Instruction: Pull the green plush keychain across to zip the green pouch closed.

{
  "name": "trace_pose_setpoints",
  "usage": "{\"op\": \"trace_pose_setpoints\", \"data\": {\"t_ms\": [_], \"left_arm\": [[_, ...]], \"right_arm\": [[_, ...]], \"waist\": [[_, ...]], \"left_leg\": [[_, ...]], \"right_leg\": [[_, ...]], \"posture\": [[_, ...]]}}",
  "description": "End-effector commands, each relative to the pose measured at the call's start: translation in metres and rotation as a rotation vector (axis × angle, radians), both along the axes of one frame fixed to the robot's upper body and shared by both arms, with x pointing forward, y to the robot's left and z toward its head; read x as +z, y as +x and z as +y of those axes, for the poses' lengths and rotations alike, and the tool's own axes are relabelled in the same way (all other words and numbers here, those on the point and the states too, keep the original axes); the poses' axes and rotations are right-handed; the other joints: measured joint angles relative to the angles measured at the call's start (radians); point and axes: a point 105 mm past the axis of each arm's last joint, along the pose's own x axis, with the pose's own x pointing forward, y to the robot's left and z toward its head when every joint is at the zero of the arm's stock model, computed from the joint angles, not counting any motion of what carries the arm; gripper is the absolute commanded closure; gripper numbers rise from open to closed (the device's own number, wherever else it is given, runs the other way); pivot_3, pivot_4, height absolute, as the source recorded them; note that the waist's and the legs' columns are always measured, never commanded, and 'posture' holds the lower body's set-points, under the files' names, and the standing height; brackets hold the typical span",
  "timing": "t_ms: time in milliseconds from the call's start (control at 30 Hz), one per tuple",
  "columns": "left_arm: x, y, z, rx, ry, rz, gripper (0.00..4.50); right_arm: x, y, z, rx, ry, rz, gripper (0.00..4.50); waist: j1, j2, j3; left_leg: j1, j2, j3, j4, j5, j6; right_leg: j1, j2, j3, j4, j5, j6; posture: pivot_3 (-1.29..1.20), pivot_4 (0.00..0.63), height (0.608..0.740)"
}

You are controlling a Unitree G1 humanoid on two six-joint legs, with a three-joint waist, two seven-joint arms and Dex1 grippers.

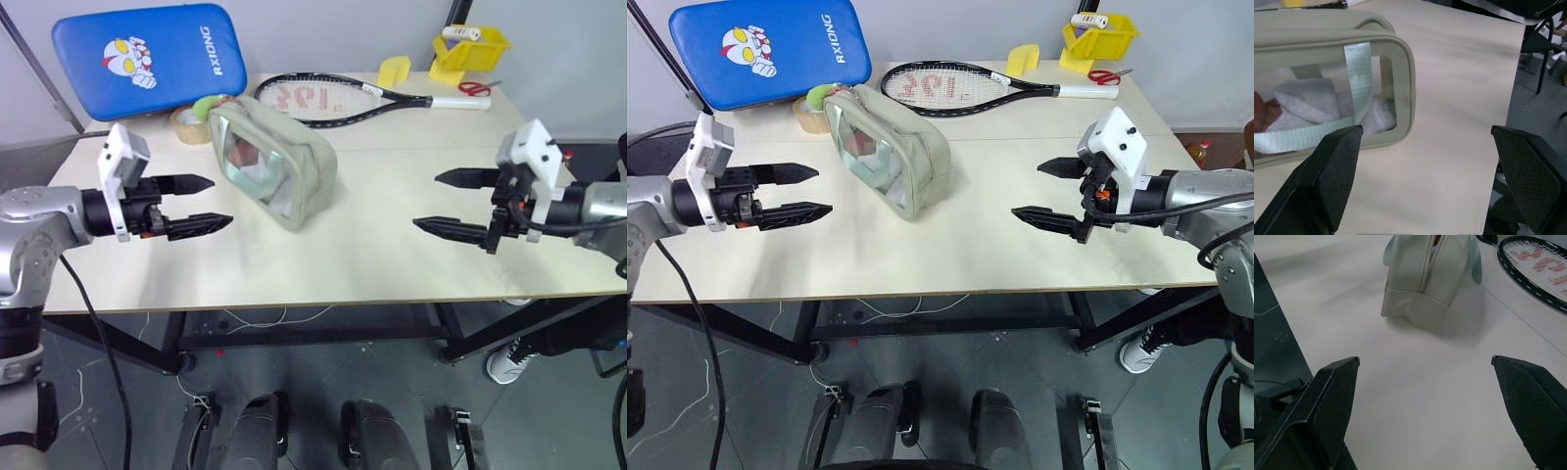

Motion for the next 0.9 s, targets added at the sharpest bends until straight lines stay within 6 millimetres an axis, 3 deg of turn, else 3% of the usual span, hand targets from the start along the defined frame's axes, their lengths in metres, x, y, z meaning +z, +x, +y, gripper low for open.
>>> {"op": "trace_pose_setpoints", "data": {"t_ms": [33,700,800,900], "left_arm": [[0.011,-0.002,0.000,-0.009,-0.026,-0.009,0.02],[0.027,-0.004,-0.001,-0.015,-0.114,-0.067,0.02],[0.031,-0.005,0.000,-0.011,-0.143,-0.074,0.02],[0.039,0.001,0.008,0.023,-0.167,-0.097,0.02]], "right_arm": [[0.010,-0.001,0.002,0.014,0.003,-0.053,0.00],[0.017,0.006,0.016,0.040,-0.008,-0.058,0.00],[0.021,0.008,0.025,0.059,-0.004,-0.058,0.00],[0.037,0.019,0.049,0.096,0.021,-0.069,0.00]], "waist": [[0.000,0.000,0.000],[-0.003,0.000,0.000],[-0.005,0.000,0.000],[-0.017,0.000,0.000]], "left_leg": [[0.000,0.000,0.000,0.000,0.000,0.000],[0.000,0.000,0.000,0.000,0.000,0.000],[0.000,0.000,0.000,0.000,0.000,0.000],[0.000,0.000,0.000,0.000,0.000,0.000]], "right_leg": [[0.000,0.000,0.000,0.000,0.000,0.000],[0.000,0.000,0.000,0.000,0.000,0.000],[-0.001,0.000,0.000,0.000,0.000,0.000],[-0.001,0.000,0.000,0.001,0.001,-0.001]], "posture": [[0.00,0.150,0.740],[0.00,0.150,0.740],[0.00,0.150,0.740],[0.00,0.150,0.740]]}}
